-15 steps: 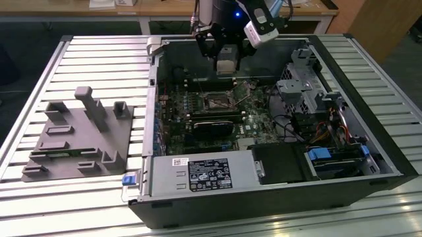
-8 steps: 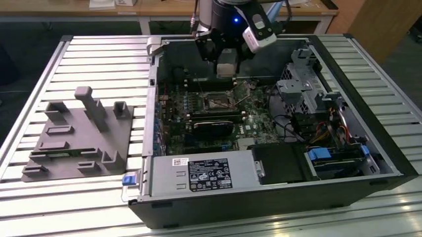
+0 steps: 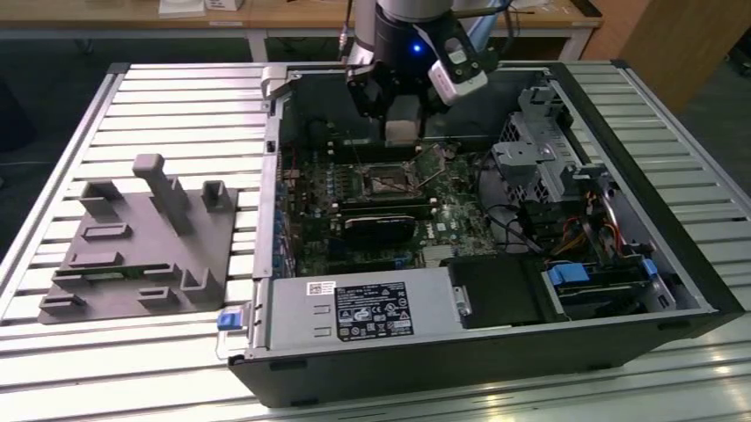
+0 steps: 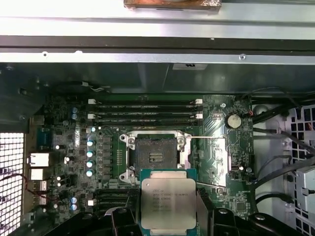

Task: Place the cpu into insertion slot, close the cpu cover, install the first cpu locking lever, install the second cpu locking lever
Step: 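Place the cpu into insertion slot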

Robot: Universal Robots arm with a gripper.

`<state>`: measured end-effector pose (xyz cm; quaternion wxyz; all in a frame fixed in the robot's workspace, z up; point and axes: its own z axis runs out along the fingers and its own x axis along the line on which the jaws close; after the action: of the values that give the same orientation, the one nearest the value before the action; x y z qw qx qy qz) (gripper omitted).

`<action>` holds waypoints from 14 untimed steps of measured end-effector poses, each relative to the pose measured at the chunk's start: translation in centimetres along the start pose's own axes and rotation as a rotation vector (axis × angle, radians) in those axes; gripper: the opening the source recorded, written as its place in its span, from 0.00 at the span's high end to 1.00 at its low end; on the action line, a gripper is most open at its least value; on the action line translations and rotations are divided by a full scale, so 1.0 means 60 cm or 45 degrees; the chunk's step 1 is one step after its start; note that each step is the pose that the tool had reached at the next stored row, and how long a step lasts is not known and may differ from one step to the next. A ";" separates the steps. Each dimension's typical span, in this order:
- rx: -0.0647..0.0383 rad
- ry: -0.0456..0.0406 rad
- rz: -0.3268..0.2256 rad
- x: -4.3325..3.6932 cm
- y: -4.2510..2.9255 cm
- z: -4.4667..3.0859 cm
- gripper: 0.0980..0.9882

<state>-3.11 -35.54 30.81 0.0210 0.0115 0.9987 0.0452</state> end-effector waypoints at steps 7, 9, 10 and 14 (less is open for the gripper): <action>0.000 -0.010 -0.001 0.003 -0.002 0.017 0.50; 0.000 -0.012 -0.001 0.004 -0.002 0.023 0.50; 0.000 -0.012 -0.001 0.004 -0.002 0.026 0.50; 0.000 -0.016 -0.002 0.005 -0.004 0.038 0.50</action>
<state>-3.29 -35.54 28.50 0.0271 0.0111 0.9985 0.0453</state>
